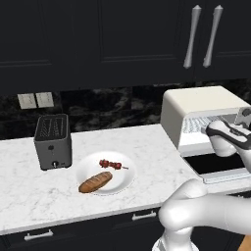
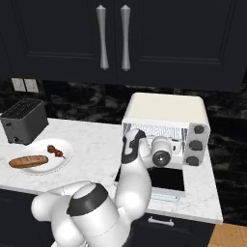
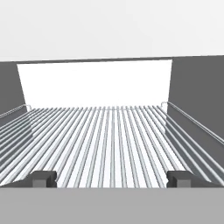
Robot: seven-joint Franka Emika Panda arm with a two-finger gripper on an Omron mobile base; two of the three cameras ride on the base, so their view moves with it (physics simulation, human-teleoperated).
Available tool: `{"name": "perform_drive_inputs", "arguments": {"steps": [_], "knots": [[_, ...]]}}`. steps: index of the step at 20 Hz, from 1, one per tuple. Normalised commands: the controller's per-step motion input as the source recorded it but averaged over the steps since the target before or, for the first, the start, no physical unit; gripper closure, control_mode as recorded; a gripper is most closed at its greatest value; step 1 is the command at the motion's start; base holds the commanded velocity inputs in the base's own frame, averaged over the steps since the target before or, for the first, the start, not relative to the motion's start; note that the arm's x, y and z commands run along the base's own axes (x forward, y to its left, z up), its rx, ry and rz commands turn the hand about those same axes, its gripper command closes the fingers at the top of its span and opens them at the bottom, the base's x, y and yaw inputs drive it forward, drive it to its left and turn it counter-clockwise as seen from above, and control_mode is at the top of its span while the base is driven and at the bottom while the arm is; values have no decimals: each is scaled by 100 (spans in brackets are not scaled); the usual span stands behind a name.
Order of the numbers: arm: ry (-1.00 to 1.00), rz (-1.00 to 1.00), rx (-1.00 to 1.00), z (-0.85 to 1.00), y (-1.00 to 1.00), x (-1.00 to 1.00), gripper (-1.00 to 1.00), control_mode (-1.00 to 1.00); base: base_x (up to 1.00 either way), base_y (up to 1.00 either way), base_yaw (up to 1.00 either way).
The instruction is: Pick up the kebab skewer and baguette bread, and place them inside the toaster oven. Close the toaster oven door and start by setting the timer.
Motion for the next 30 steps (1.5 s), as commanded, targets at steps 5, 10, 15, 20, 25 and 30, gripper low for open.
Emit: {"name": "perform_drive_inputs", "arguments": {"steps": [5, 10, 15, 20, 25, 30], "knots": [[5, 0, 0, -13, 0, 0, -100, -100, 0, 0, 0], [4, 0, 0, -35, 0, -2, -100, -100, 0, 0, 0], [0, 0, 0, -76, 0, -56, -100, -100, 0, 0, 0], [1, 0, 0, -81, -4, -87, -100, -100, 0, 0, 0], [9, 0, -3, -79, 0, -88, -100, -100, 0, 0, 0], [13, 0, -5, -73, 0, -84, -100, -100, 0, 0, 0]]}}
